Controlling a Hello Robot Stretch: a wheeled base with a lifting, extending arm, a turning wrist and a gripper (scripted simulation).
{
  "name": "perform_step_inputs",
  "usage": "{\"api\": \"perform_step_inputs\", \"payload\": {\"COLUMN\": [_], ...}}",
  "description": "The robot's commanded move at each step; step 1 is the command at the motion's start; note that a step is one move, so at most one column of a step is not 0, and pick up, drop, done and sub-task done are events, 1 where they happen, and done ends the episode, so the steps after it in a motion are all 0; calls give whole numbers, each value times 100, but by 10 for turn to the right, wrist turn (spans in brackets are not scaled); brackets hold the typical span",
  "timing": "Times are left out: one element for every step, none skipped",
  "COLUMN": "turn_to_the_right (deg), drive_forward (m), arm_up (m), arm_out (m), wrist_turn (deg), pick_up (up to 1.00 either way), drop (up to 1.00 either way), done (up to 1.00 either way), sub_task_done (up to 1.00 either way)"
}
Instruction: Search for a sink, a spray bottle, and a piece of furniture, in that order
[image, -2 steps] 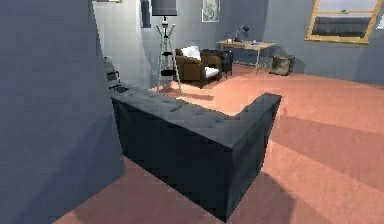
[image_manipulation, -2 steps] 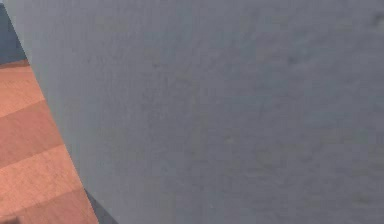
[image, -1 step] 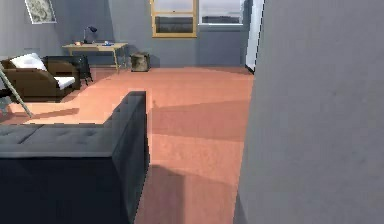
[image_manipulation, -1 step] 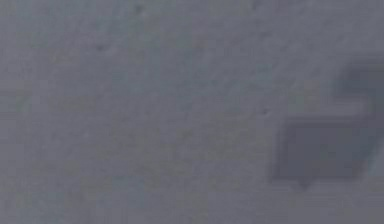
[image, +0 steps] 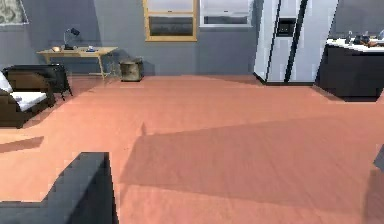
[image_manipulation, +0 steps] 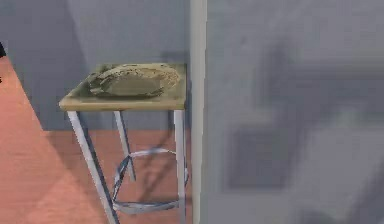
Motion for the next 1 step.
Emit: {"api": "perform_step_inputs", "payload": {"turn_to_the_right": [360], "drive_forward": [0], "arm_up": [0], "arm_out": [0], "wrist_turn": [0], "pick_up": [0], "drop": [0], "done": [0], "sub_task_done": [0]}}
